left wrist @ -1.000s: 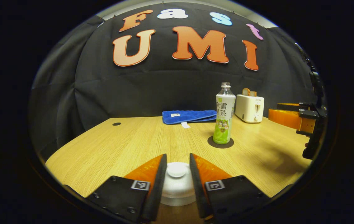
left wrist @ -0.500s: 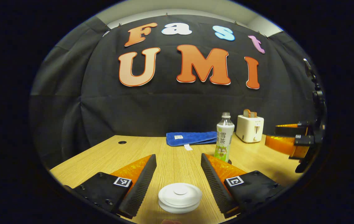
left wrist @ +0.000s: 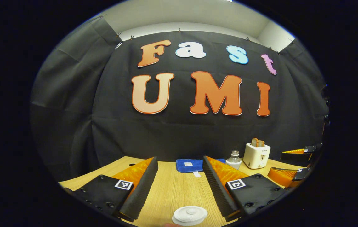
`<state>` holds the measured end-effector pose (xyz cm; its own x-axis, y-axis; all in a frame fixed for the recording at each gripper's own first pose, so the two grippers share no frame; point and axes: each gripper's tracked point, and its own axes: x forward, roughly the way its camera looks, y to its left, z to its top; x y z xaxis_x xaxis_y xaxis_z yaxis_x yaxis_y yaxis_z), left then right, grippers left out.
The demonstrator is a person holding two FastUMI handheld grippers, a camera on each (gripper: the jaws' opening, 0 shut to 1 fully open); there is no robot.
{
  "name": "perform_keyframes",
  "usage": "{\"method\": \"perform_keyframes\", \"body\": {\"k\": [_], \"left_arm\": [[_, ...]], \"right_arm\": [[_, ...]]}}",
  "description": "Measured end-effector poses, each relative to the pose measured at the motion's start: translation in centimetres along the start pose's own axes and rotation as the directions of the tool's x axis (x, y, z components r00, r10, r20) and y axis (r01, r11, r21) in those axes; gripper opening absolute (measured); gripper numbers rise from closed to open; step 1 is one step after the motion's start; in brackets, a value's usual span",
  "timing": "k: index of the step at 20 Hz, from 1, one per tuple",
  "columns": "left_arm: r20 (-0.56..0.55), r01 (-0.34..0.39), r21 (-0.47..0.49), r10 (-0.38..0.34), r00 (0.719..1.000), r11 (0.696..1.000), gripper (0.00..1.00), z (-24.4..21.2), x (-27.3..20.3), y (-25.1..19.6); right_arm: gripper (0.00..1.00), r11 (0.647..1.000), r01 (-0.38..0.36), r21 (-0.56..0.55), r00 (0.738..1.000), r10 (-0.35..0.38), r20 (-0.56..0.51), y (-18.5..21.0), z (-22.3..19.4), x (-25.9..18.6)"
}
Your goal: Open the teacup lid with one hand, grasp the water bottle and pour water into the teacup with the other hand; after pouring, place the water bottle on the coaster and then close the teacup lid.
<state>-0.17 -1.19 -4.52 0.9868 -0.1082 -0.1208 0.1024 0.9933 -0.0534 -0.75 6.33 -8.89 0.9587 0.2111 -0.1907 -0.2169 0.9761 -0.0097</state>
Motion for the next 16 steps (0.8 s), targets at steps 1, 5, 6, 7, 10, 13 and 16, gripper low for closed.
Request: {"method": "perform_keyframes", "body": {"k": [1, 5, 6, 7, 10, 13, 16], "left_arm": [[0.003, 0.0, 0.003, 0.0, 1.0, 1.0, 0.91, 0.3, -0.1, -0.2], [0.022, 0.006, -0.006, -0.006, 1.0, 1.0, 0.93, 1.0, -0.1, -0.9], [0.029, 0.007, -0.013, -0.007, 1.0, 1.0, 0.93, 1.3, -0.1, -1.1], [0.035, 0.009, -0.021, -0.008, 0.999, 1.0, 0.93, 1.4, -0.2, -1.2], [0.035, 0.017, -0.026, -0.016, 0.999, 1.0, 0.93, 0.9, -0.3, -1.5], [0.015, 0.015, -0.011, -0.015, 1.0, 1.0, 0.93, -0.1, -0.3, -1.8], [0.013, 0.013, 0.007, -0.013, 1.0, 1.0, 0.93, -0.4, -0.2, -1.9]], "right_arm": [[0.98, 1.0, 0.003, 0.003, 1.0, -0.003, 0.01, 0.2, 0.4, -0.2], [0.99, 0.999, 0.026, 0.035, 0.999, -0.027, 0.026, 0.1, 1.7, -0.7], [0.99, 0.999, 0.029, 0.04, 0.999, -0.031, 0.041, 0.0, 2.3, -0.7], [0.99, 0.999, 0.032, 0.043, 0.998, -0.035, 0.056, 0.0, 2.7, -0.8], [0.96, 0.997, 0.045, 0.055, 0.997, -0.048, 0.067, -0.5, 2.7, -1.0], [0.99, 0.996, 0.064, 0.066, 0.996, -0.068, 0.062, -1.1, 2.2, -0.9], [0.99, 0.993, 0.086, 0.08, 0.994, -0.091, 0.057, -1.8, 1.7, -0.8]]}}
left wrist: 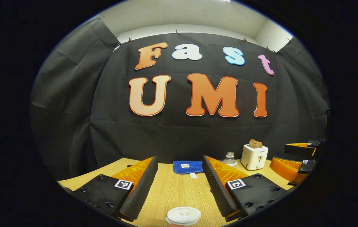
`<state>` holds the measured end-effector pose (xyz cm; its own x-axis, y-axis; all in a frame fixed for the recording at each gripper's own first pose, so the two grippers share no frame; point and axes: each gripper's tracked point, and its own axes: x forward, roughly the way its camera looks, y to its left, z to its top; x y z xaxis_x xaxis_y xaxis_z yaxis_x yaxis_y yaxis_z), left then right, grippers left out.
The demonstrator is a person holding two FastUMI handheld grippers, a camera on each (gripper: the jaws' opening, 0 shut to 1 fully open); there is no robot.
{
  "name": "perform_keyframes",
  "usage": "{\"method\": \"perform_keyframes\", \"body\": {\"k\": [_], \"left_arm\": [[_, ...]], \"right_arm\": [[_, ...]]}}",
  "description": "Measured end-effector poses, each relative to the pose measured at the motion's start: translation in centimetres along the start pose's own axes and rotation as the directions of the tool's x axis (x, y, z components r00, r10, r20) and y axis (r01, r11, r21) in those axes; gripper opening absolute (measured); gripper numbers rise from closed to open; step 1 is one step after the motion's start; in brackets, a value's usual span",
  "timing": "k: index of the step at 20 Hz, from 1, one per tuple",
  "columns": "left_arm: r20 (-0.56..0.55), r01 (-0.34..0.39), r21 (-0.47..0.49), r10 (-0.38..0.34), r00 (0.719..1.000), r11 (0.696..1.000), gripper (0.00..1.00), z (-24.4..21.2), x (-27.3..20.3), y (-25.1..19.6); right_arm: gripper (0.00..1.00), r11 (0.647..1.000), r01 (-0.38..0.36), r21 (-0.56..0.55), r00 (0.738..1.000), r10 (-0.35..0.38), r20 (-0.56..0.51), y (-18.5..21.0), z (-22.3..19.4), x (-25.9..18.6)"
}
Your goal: Open the teacup lid with one hand, grasp the water bottle and pour water into the teacup with the other hand; after pouring, place the water bottle on the coaster and then close the teacup lid.
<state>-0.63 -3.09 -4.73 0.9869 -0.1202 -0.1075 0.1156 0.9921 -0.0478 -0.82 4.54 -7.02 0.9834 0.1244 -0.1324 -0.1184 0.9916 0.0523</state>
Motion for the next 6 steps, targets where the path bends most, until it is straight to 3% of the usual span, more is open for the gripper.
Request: {"method": "perform_keyframes", "body": {"k": [6], "left_arm": [[0.0, -0.004, -0.007, 0.004, 1.0, 1.0, 0.95, -0.47, -0.15, -0.34]], "right_arm": [[0.99, 0.999, 0.034, -0.009, 0.999, -0.034, 0.004, -1.06, -0.08, 0.19]]}}
